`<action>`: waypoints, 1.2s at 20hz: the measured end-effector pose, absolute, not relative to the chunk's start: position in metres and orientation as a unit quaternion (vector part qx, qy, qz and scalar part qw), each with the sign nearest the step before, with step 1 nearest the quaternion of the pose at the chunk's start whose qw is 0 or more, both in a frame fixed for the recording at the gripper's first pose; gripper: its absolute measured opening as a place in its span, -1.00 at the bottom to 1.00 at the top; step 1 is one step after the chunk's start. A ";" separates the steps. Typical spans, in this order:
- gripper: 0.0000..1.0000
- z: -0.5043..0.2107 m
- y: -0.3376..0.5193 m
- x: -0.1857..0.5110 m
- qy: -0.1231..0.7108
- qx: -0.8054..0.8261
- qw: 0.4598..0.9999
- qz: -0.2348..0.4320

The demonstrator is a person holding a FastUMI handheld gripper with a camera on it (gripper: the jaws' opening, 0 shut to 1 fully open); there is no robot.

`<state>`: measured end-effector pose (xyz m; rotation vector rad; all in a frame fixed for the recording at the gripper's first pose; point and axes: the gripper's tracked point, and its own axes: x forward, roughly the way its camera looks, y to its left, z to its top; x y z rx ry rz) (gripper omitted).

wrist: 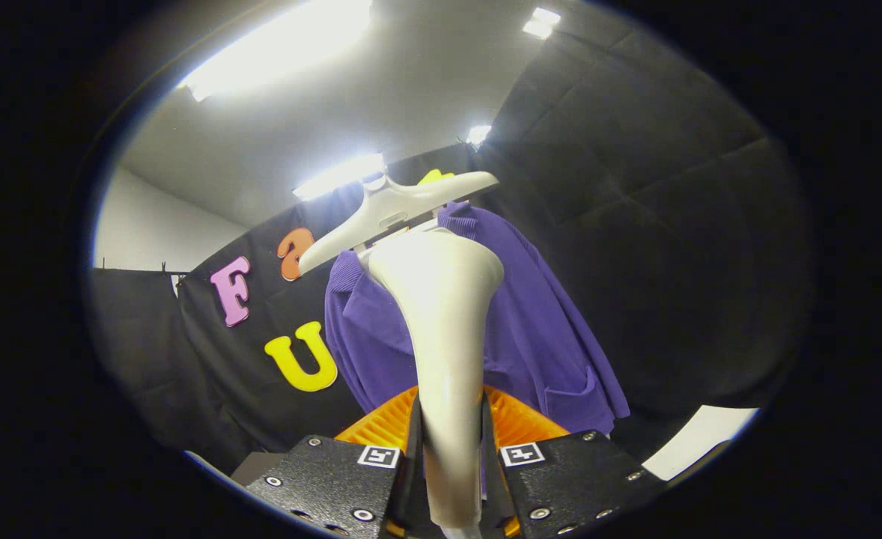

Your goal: Iron the clothes twice with a garment steamer, once on the left side and once on the right side.

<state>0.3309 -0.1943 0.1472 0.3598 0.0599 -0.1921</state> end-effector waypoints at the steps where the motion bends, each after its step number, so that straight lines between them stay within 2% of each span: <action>1: -0.30 0.145 -0.197 0.337 0.026 0.182 0.978 -0.100; 12: -0.29 0.129 -0.238 0.415 0.023 0.193 0.970 -0.149; 24: -0.28 0.059 -0.261 0.390 0.103 0.195 0.963 -0.158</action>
